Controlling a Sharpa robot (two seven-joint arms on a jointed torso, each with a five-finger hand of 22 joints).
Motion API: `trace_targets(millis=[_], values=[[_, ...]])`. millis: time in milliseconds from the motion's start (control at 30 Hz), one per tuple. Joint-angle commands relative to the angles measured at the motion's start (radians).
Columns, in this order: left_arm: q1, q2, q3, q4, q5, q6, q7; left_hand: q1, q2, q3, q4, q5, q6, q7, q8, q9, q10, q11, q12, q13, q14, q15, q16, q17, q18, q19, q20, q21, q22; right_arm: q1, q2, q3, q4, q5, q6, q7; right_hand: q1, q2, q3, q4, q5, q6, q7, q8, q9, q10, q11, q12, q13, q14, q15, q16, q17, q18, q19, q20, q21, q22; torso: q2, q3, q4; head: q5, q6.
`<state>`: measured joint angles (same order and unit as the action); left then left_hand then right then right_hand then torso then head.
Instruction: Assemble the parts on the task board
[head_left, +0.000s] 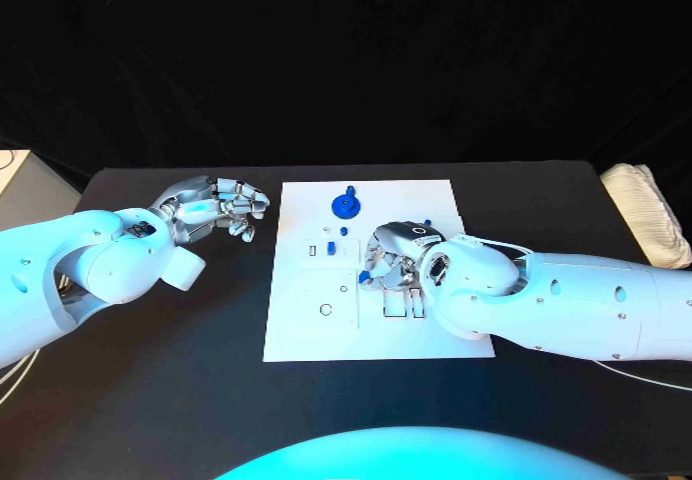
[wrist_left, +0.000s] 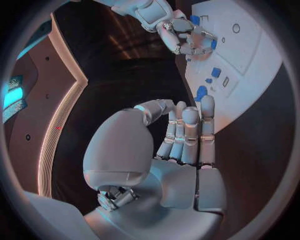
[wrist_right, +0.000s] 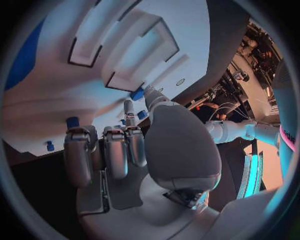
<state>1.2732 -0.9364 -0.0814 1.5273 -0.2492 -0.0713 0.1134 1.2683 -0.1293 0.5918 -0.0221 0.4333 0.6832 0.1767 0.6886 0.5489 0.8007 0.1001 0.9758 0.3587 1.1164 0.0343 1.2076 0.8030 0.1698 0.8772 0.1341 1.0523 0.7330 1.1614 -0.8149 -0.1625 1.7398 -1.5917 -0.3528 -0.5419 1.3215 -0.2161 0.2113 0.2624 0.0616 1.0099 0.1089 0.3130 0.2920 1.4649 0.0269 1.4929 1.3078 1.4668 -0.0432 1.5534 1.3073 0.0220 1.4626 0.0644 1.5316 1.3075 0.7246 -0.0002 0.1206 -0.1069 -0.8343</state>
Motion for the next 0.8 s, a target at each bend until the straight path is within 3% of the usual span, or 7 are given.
trace_targets(millis=[33, 467, 633, 700, 800], values=[[0.000, 0.002, 0.001, -0.001, 0.006, 0.012, 0.000, 0.008, 0.000, -0.006, -0.001, -0.002, 0.005, -0.001, -0.006, -0.001, -0.003, 0.000, -0.006, -0.001, -0.006, 0.000, -0.004, 0.001, 0.014, 0.000, 0.001, -0.006, -0.002, -0.001, -0.001, 0.000, 0.004, -0.016, -0.027, 0.021, 0.011, 0.001, -0.007, 0.001, -0.004, -0.008, 0.003, 0.002, 0.000, 0.044, 0.006, -0.003, 0.193, 0.099, 0.006, 0.006, 0.242, -0.014, 0.096, 0.002, -0.001, 0.249, 0.000, -0.0007, 0.0003, 0.000, 0.000], [0.000, 0.001, 0.001, -0.006, 0.006, 0.010, -0.005, 0.009, 0.000, -0.007, -0.002, -0.002, 0.005, 0.000, -0.006, -0.002, -0.003, 0.000, -0.007, -0.002, -0.007, 0.000, -0.006, -0.002, 0.014, -0.001, 0.001, -0.006, -0.002, 0.000, -0.002, 0.000, 0.000, -0.005, 0.005, 0.023, 0.036, 0.018, -0.007, 0.010, 0.004, -0.011, 0.004, 0.006, 0.000, 0.045, 0.007, -0.002, 0.195, 0.099, 0.008, 0.006, 0.241, -0.014, 0.096, 0.004, -0.002, 0.249, 0.001, -0.0014, 0.0020, 0.000, -0.005], [0.000, 0.000, 0.001, -0.007, 0.005, 0.011, -0.007, 0.011, 0.000, -0.007, -0.002, -0.002, 0.005, 0.000, -0.007, -0.003, -0.003, 0.000, -0.008, -0.002, -0.008, 0.000, -0.006, -0.003, 0.014, -0.001, 0.001, -0.007, -0.002, 0.000, 0.002, 0.000, -0.005, 0.000, 0.021, 0.024, 0.071, 0.041, 0.015, 0.007, 0.013, -0.009, 0.003, 0.009, -0.002, 0.046, 0.006, -0.001, 0.196, 0.099, 0.007, 0.006, 0.242, -0.014, 0.096, 0.003, -0.002, 0.250, 0.000, -0.0012, 0.0011, 0.002, -0.007], [0.000, 0.000, 0.001, -0.007, 0.005, 0.011, -0.008, 0.011, 0.000, -0.007, -0.002, -0.002, 0.005, 0.000, -0.007, -0.003, -0.003, 0.000, -0.008, -0.002, -0.008, 0.000, -0.006, -0.003, 0.014, -0.001, 0.001, -0.007, -0.002, 0.000, 0.004, 0.000, -0.007, 0.000, 0.025, 0.024, 0.111, 0.058, 0.048, -0.011, -0.007, -0.008, 0.000, 0.010, -0.004, 0.047, 0.003, 0.000, 0.197, 0.099, 0.004, 0.006, 0.241, -0.013, 0.096, 0.002, -0.002, 0.250, 0.001, -0.0014, 0.0008, 0.002, -0.007], [0.000, -0.001, 0.001, -0.007, 0.004, 0.011, -0.010, 0.012, 0.000, -0.007, -0.003, -0.002, 0.005, 0.000, -0.007, -0.004, -0.004, 0.000, -0.008, -0.003, -0.010, 0.001, -0.007, -0.005, 0.014, -0.001, 0.001, -0.007, -0.002, 0.000, 0.007, 0.000, -0.008, 0.001, 0.028, 0.024, 0.120, 0.061, 0.068, -0.014, -0.008, -0.006, 0.000, 0.012, -0.005, 0.048, 0.003, 0.001, 0.198, 0.099, 0.004, 0.006, 0.242, -0.014, 0.096, 0.001, -0.001, 0.250, 0.001, -0.0014, 0.0004, 0.002, -0.008]])
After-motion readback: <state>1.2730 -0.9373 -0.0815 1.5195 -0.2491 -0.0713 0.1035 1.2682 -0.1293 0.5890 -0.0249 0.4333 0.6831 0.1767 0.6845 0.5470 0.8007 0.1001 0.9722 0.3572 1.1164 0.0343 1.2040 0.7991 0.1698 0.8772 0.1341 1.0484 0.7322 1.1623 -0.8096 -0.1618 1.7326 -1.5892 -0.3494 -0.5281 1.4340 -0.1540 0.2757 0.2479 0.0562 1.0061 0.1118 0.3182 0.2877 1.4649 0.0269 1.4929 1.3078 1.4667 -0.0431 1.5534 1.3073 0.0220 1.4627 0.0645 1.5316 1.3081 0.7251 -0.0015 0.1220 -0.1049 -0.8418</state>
